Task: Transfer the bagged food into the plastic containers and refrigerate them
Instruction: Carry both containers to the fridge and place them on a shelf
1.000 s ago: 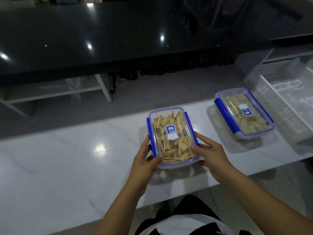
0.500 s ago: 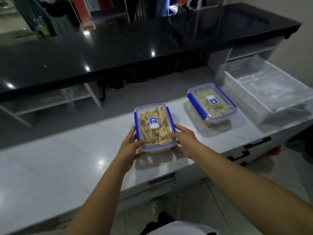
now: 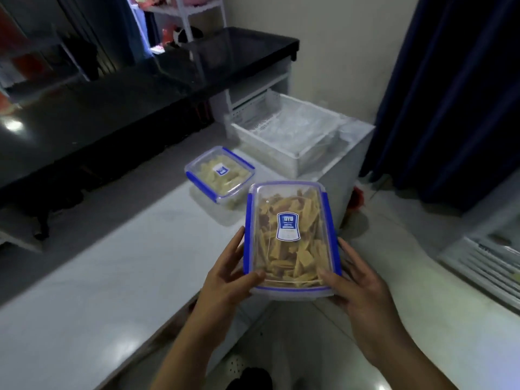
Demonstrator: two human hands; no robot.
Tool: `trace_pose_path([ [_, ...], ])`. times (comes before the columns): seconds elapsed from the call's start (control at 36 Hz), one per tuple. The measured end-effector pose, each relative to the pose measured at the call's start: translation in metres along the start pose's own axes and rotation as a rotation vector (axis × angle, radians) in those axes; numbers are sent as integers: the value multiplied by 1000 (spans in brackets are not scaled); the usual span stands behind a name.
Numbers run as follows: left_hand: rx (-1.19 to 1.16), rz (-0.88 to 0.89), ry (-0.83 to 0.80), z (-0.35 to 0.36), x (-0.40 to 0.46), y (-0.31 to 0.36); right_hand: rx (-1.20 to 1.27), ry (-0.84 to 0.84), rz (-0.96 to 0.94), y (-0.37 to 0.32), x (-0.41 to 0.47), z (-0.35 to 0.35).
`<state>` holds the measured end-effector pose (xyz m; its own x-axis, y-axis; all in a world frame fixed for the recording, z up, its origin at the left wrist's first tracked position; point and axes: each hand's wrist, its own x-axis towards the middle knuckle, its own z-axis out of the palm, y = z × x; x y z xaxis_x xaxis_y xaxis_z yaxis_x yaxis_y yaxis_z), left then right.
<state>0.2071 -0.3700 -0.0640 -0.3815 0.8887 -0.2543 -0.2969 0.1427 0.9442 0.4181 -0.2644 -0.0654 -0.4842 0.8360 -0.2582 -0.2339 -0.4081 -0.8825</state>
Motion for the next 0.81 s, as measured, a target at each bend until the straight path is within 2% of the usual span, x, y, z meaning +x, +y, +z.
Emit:
trace_pose_path([
  [0.28, 77, -19, -369, 133, 53, -33, 52, 394, -112, -43, -56, -113],
  [0.5, 197, -35, -583, 224, 96, -34, 52, 540, -124, -73, -55, -180],
  [0.81, 141, -126, -913, 323, 192, -24, 91, 713, -98, -115, -20, -240],
])
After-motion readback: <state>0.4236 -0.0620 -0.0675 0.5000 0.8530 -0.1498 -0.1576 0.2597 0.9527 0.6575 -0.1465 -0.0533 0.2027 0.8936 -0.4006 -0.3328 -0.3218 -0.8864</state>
